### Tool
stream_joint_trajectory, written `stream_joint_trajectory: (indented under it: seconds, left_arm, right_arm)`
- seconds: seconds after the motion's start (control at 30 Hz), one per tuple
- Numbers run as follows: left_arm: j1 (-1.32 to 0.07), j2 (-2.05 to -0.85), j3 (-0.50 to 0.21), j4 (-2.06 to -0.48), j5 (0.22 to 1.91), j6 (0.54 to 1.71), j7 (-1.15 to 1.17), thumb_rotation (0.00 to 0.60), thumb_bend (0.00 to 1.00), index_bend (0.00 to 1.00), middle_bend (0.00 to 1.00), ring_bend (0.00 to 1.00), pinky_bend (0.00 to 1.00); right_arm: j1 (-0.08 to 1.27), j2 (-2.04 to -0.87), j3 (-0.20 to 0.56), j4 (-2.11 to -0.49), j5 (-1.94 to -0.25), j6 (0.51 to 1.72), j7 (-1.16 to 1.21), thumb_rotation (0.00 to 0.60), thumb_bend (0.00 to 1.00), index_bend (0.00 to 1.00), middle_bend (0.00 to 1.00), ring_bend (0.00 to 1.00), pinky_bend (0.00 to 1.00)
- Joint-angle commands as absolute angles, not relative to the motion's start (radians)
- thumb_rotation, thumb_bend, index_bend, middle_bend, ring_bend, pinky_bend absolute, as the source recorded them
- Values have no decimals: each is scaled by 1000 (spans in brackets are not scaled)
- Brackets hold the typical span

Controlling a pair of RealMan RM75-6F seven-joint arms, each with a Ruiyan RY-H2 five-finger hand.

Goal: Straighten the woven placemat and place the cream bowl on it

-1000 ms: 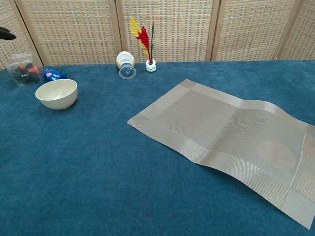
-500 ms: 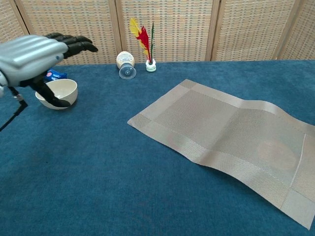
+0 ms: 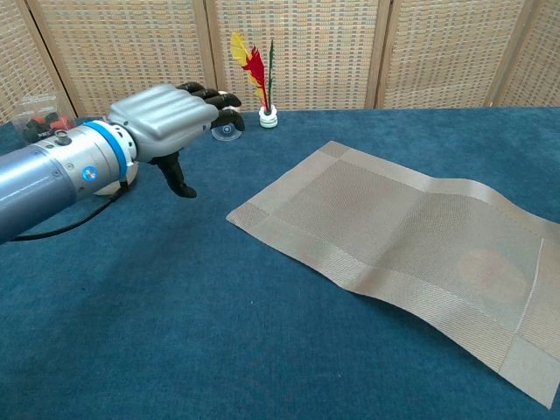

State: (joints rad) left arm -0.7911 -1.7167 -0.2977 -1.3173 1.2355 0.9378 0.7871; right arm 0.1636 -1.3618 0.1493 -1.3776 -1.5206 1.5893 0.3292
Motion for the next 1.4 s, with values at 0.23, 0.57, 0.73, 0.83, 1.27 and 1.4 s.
stream_joint_trajectory:
  seconds: [0.23,0.57,0.73,0.83,1.27,1.4]
  left_arm:
    - [-869,-1836,-279,-1156,1170,895,800,600,68,132,0,0,0]
    - [-902,-1911,-251,-1040,1162,886,760,600,68,120,0,0,0]
    - [-921,-1943,-243,-993,1158,880,750,600,69,120,0,0,0]
    - [-933,-1962,-243,-961,1157,876,743,600,69,123,0,0,0]
    - [-979,-2028,-245,-832,1156,873,738,600,129,160,0,0,0]
    - [-984,-2049,-243,-799,1152,860,725,600,214,166,0,0,0]
  right_arm:
    - [163,-1365,159,-1365,-1511,1588,350,600,378,163,0,0,0]
    - [163,-1371,160,-1361,-1509,1586,346,600,378,163,0,0,0]
    - [162,-1370,163,-1362,-1507,1586,349,600,378,163,0,0,0]
    - [161,-1369,165,-1362,-1507,1587,356,600,378,163,0,0,0]
    - [161,-1371,169,-1356,-1501,1580,379,600,378,165,0,0,0]
    - [160,-1373,171,-1353,-1504,1589,378,600,378,167,0,0,0]
